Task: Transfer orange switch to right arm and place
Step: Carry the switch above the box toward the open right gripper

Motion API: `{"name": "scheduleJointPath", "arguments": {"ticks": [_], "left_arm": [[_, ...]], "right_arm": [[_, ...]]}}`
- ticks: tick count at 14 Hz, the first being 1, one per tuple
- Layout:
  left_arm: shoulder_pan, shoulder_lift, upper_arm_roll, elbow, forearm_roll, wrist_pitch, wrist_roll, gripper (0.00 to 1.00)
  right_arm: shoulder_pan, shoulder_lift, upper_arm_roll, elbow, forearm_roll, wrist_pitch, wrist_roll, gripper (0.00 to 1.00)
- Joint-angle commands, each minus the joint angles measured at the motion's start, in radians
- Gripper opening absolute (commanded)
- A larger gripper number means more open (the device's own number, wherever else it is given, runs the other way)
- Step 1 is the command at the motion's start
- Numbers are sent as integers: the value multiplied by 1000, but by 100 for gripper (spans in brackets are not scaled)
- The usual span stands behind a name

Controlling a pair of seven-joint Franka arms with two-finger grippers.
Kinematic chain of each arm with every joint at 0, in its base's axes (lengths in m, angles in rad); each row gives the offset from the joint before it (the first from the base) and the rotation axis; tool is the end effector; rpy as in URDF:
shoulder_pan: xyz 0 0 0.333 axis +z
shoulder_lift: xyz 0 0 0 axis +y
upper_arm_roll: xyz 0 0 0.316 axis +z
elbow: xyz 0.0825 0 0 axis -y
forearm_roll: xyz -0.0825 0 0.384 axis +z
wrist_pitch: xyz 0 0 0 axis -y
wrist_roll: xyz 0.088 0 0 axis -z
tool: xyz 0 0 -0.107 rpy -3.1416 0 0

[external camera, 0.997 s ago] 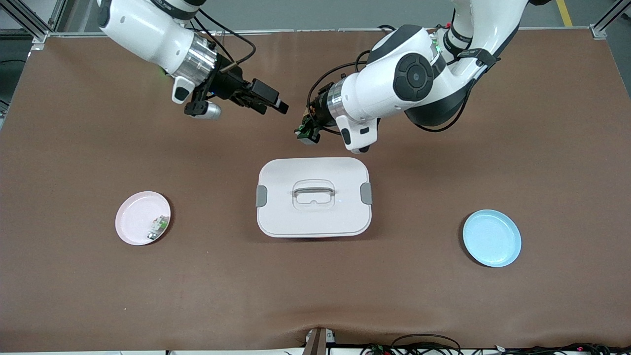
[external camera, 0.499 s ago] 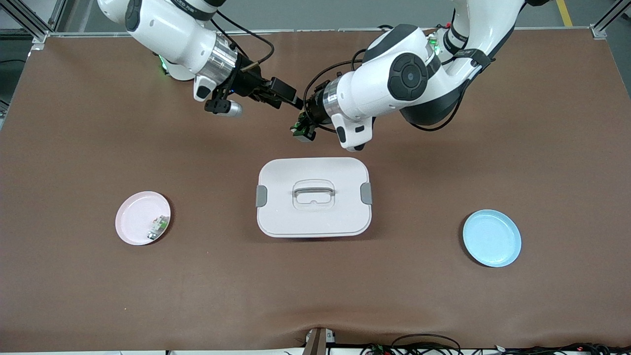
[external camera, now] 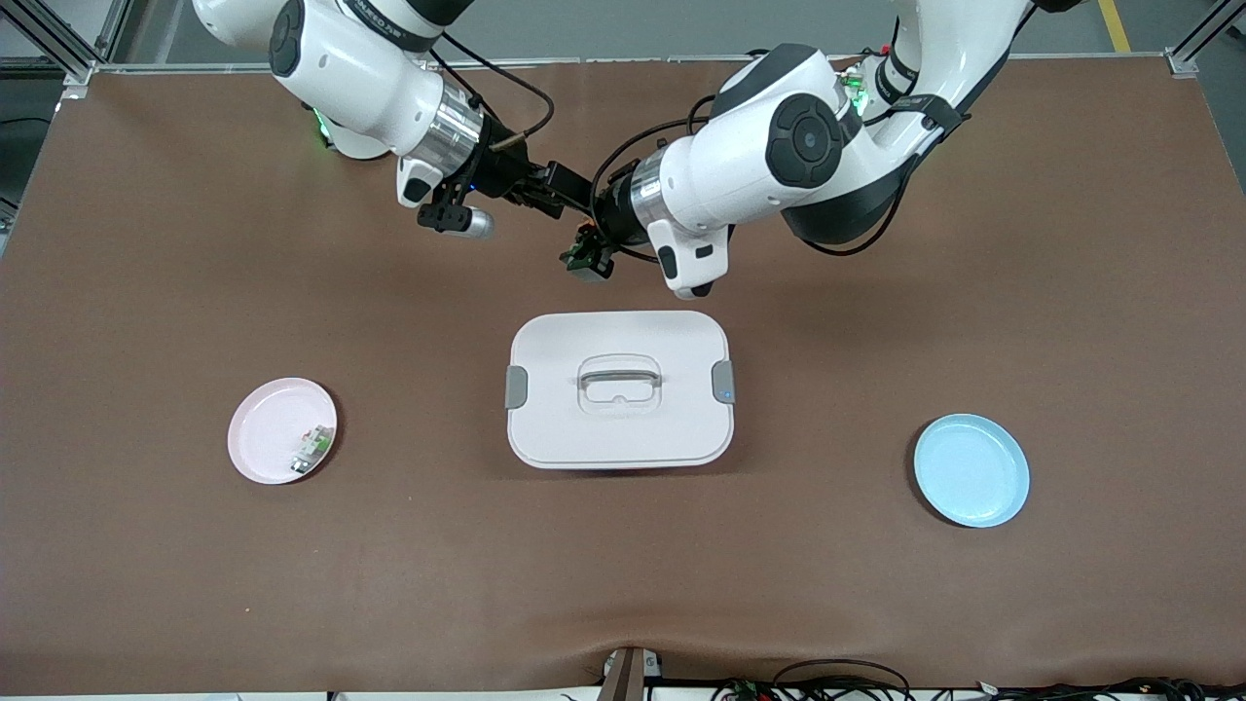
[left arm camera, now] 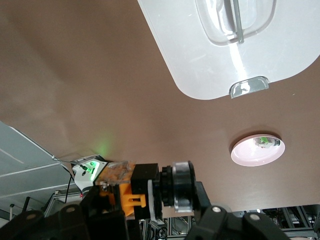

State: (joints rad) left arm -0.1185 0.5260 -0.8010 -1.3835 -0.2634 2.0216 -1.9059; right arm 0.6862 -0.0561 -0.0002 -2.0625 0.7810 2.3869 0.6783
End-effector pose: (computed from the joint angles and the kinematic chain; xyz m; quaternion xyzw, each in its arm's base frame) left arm 0.5040 -0.4889 0.5142 0.7822 0.5320 -0.2746 0.1721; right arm 0.4371 0.3662 0.5016 -0.9089 0.2195 0.0588 0.3497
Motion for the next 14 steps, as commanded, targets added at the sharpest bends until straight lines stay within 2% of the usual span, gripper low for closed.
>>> {"name": "scheduleJointPath", "arguments": {"ticks": [1,5,7,9,13,14], "left_arm": [[-6,15,-6,11,-16,12,-12,0],[-10,17,-6,12,-14,19,-10,0],[-10,19,-6,12,-14,29,-10,0],[-10,23,-6,12,-14,31,-10,0],[-12,23,-6,12,-14,31,-10,0],[-10,25,-6,12,-14,32,-9,4]], "right_arm": [[18,9,-11,5,20,17,9,100],[19,9,-11,5,20,17,9,100],[19,9,-11,9,20,17,9,74],[19,9,-11,9,20,18,7,63],[19,19,-11,13,20,46,-3,62],[19,21,-11,13,20,54,-3,63]]}}
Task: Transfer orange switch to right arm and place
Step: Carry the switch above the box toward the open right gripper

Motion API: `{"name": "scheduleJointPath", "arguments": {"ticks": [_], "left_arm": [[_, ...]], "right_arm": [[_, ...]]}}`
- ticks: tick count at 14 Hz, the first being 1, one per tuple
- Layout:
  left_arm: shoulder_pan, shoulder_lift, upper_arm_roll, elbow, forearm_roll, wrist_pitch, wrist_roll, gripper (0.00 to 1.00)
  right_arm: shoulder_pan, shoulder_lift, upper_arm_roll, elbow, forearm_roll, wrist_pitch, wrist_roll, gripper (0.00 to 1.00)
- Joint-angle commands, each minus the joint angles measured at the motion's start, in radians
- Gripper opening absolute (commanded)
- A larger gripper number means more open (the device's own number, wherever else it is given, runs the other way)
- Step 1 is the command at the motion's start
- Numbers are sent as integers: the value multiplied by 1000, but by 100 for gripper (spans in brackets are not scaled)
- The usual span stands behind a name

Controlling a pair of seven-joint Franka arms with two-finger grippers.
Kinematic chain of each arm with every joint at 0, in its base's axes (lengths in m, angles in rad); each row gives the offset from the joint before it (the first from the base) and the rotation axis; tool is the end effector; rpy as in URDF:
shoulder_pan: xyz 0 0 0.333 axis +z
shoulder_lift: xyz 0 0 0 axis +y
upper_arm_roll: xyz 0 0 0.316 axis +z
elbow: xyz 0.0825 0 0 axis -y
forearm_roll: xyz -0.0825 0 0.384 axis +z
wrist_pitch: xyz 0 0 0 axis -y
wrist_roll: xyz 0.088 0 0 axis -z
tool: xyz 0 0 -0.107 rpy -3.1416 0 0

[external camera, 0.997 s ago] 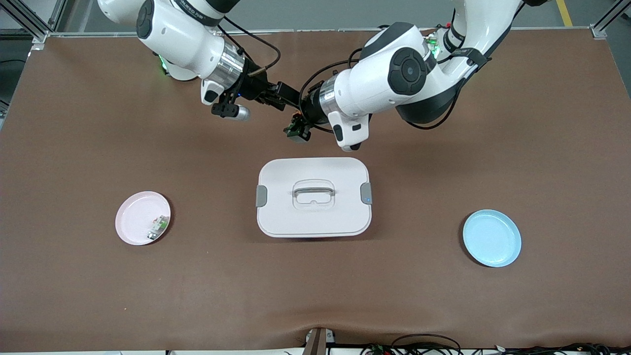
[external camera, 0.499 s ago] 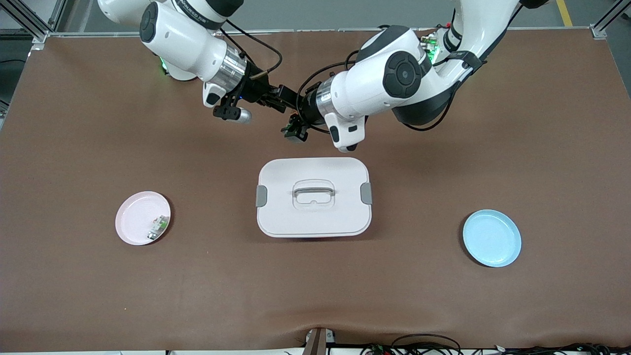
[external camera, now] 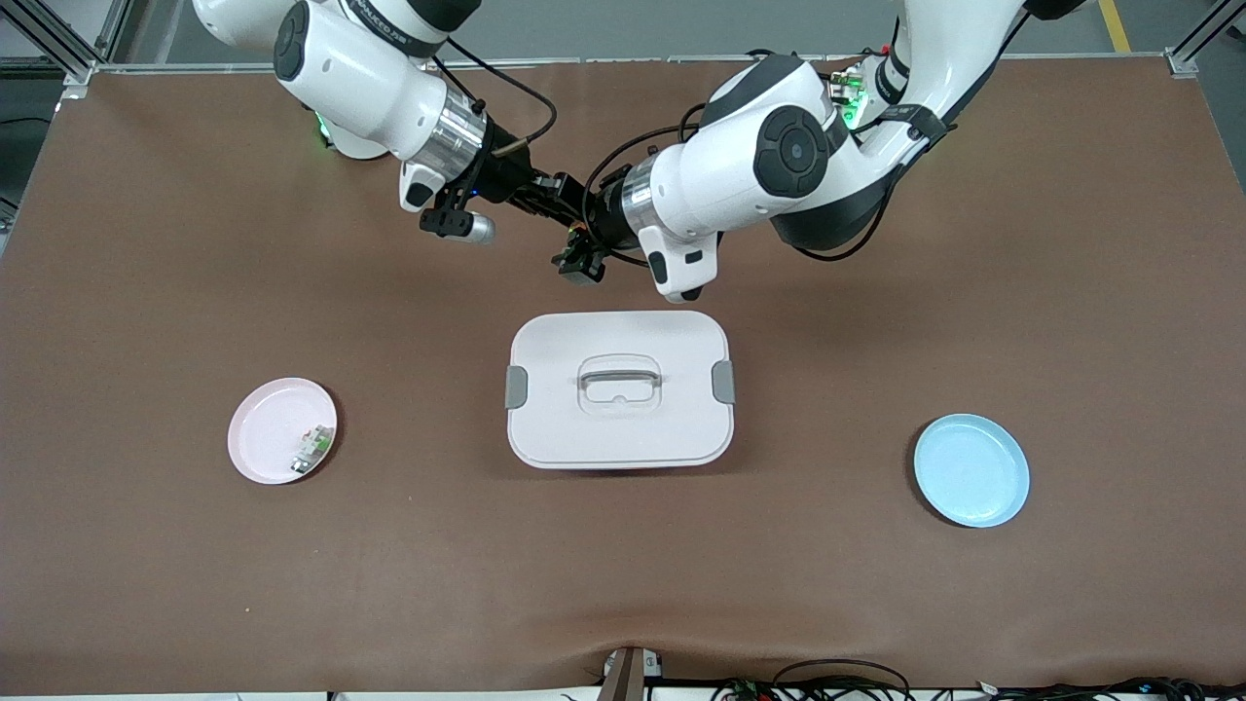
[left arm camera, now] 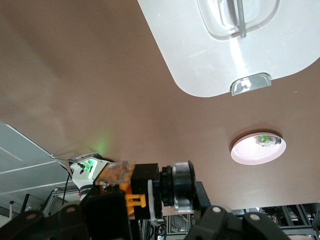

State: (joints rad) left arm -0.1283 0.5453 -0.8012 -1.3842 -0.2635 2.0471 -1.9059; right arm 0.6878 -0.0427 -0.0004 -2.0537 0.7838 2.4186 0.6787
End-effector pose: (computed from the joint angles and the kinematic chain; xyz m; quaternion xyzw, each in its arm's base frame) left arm 0.5050 -0.4947 0.5054 0.7792 0.5327 -0.2793 0.1760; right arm 0.4425 0.3677 0.5012 -0.9060 0.2254 0.0477 0.3550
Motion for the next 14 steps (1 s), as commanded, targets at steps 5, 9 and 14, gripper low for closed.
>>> {"name": "scheduleJointPath", "arguments": {"ticks": [5,9,14], "left_arm": [[-1,5,-6,13,-16,7,-12,22],[-1,7,-4,13,-16,8,-10,27],[-1,5,-6,13,-11,8,8,100]], "right_arm": [[29,20,-10,9,17,43,-8,47],[32,27,-10,18,17,45,-8,12],[32,29,-10,23,17,43,-8,0]]}}
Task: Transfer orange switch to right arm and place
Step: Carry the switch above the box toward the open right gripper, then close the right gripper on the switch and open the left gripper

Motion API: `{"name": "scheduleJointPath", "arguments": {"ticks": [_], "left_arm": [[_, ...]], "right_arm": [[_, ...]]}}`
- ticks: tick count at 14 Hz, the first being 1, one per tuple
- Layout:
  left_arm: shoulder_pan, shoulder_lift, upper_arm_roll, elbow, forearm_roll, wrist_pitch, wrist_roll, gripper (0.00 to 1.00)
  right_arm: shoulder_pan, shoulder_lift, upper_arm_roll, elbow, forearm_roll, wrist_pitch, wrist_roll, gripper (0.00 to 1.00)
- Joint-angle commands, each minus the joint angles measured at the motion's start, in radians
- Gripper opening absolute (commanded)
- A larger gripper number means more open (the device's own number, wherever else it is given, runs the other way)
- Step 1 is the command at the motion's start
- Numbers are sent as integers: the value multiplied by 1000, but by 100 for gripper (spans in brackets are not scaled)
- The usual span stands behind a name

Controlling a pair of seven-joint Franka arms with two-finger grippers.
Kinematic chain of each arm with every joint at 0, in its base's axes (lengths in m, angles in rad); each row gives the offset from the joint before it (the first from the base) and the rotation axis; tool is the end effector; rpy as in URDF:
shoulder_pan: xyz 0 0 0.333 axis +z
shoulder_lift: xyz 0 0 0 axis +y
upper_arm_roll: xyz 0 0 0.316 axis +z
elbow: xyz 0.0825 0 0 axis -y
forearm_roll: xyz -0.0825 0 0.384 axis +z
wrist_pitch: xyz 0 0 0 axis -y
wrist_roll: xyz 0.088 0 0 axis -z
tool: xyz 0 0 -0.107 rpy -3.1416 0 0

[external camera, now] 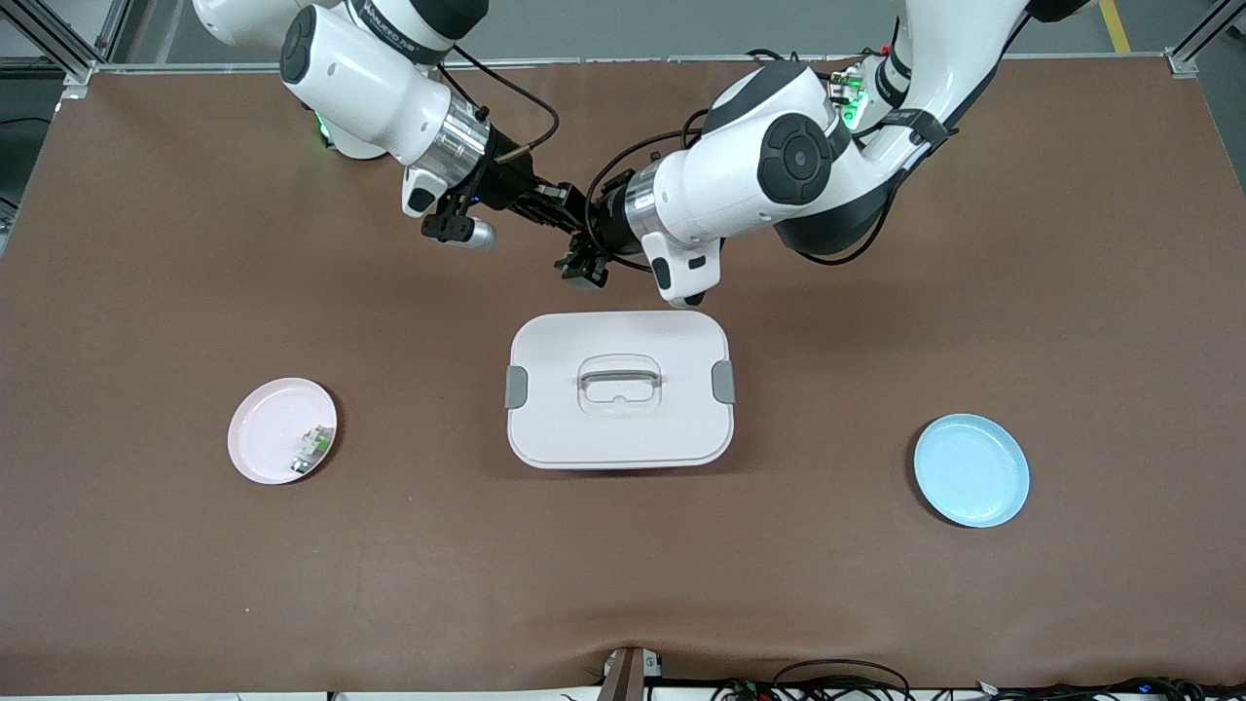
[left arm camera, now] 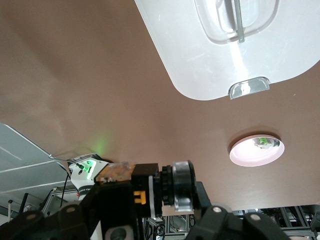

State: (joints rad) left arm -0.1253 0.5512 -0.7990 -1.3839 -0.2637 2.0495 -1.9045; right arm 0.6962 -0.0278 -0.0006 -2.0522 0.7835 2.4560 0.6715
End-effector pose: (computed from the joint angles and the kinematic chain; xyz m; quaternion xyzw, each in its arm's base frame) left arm 0.5087 -0.4926 0.5019 0.7773 0.5351 -0.2803 0.1759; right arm 0.4451 0.3713 0.4966 -0.9056 0.2260 0.0357 0.3571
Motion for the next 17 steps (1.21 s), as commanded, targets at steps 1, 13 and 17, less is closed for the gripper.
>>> {"name": "scheduleJointPath", "arguments": {"ticks": [1,13,17], "left_arm": [[-4,-1,-8,14,-11,6,8,100],[19,-30,0,14,-5,3,4,100],[24,-31,1,14,3,-3,4,100]], "right_arm": [[23,14,-10,21,17,6,-1,0],[-33,-49,-18,14,-109,-145,-171,0],[-142,-102,-19,20,-343,-356,-318,0]]}}
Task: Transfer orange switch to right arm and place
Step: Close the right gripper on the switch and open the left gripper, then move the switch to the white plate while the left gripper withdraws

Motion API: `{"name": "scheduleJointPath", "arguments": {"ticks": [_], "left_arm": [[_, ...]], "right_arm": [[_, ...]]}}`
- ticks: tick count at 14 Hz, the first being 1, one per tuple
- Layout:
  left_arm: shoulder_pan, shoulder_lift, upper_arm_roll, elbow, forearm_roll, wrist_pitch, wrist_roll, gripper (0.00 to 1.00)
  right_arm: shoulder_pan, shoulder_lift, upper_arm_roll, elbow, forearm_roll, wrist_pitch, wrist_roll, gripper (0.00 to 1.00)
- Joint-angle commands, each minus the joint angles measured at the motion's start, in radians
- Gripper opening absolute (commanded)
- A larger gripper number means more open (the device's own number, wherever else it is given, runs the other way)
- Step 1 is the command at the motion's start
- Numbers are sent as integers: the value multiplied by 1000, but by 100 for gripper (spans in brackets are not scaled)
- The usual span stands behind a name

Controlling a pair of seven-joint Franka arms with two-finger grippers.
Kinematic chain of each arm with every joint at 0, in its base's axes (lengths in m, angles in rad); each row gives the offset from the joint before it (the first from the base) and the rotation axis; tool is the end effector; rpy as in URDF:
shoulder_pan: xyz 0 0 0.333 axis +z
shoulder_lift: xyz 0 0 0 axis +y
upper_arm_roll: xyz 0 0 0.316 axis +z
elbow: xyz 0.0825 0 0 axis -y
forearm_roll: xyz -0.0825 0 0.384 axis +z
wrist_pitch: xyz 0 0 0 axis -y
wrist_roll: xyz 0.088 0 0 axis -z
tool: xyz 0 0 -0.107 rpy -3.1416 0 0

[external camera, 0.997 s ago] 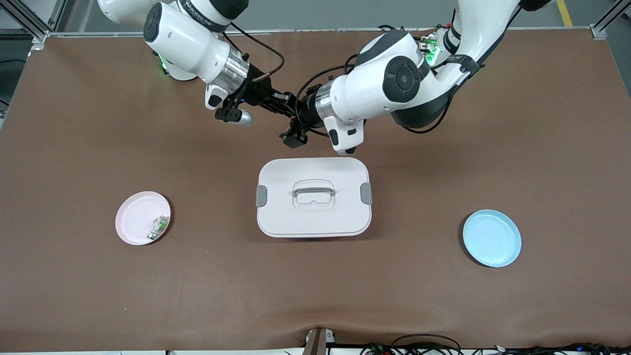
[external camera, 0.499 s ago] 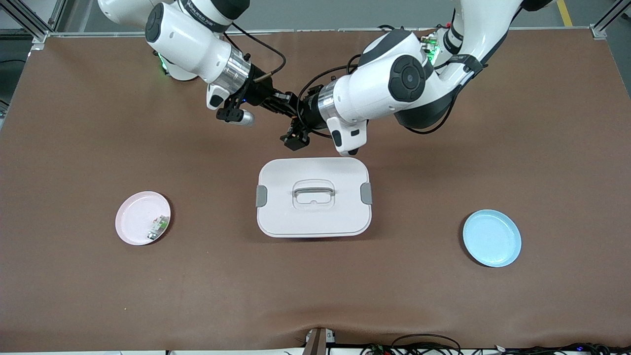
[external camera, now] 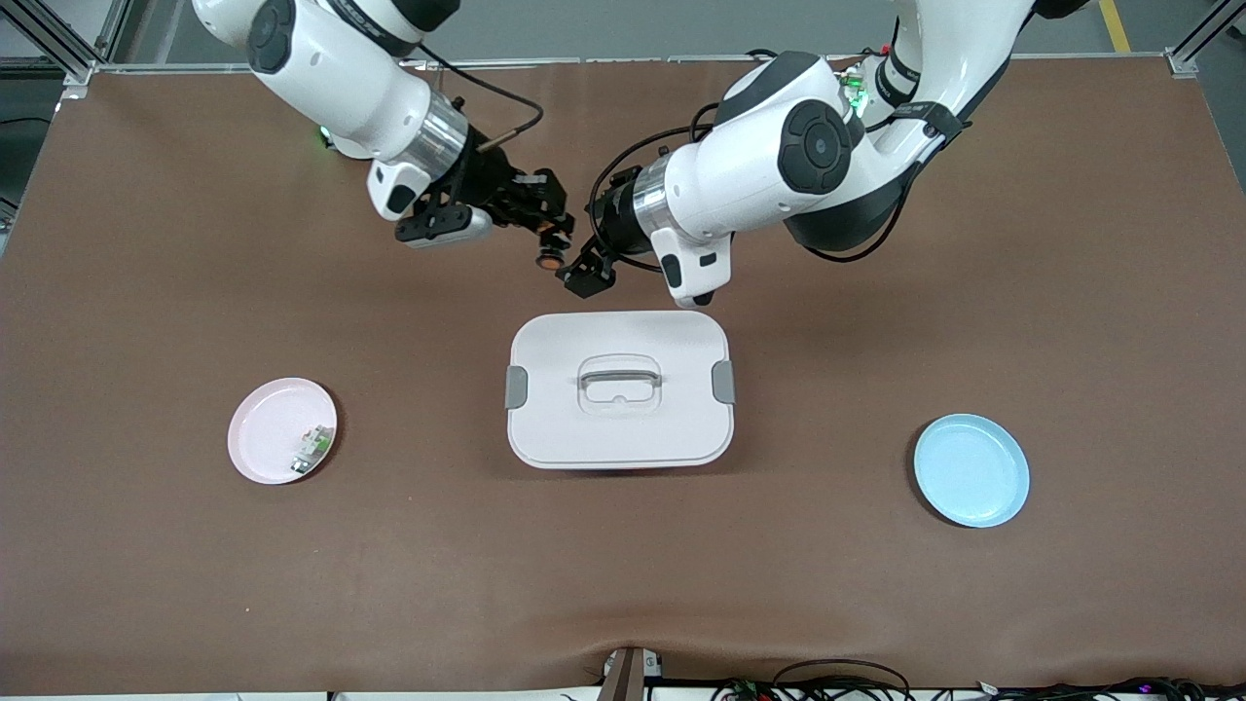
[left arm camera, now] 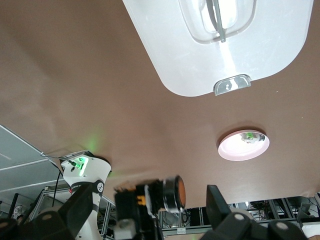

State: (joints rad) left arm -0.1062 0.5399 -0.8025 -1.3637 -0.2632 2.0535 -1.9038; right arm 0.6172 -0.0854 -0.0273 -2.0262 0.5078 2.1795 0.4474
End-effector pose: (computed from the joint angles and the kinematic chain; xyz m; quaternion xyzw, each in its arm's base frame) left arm 0.5189 -0.4823 0.5189 0.7724 0.5398 -0.2728 0.1940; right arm 0.4518 0.3239 0.5142 -0.9668 0.0495 0.0105 0.2506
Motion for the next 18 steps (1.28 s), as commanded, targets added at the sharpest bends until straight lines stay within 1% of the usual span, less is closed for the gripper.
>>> {"name": "scheduleJointPath", "arguments": {"ticks": [1,2,3,5,8,10,11,12,14,16,18], "left_arm": [[5,-20,5,-6,31,-12,2,100],[11,-20,3,-6,59,-13,2,100],[29,-20,2,-6,76,-13,2,100],[59,-20,0,-6,78,-13,3,100],[112,-34,-1,-6,100,-15,9,100],[135,-58,-1,-9,143,-64,9,100],[137,-66,0,-9,188,-99,9,100],[151,-87,-3,-9,221,-143,9,100],[161,-132,2,-9,271,-214,11,100],[212,-136,-7,-8,350,-292,14,100],[218,-143,-1,-6,410,-311,131,100]], "right_arm": [[-103,-54,7,-6,-80,-122,-177,0],[-155,-60,7,-6,-98,-165,-279,0],[-201,-62,7,-6,-139,-197,-396,0],[-273,-62,7,-6,-259,-224,-604,0],[-335,-56,7,-6,-426,-218,-832,0],[-364,-51,7,-5,-518,-205,-938,0],[-387,-48,7,-5,-550,-184,-996,0],[-408,-39,7,-5,-567,-170,-1068,0],[-468,-8,7,-5,-572,-123,-1212,0],[-529,42,7,-2,-572,-66,-1373,0],[-582,100,9,3,-572,0,-1508,0]]}}
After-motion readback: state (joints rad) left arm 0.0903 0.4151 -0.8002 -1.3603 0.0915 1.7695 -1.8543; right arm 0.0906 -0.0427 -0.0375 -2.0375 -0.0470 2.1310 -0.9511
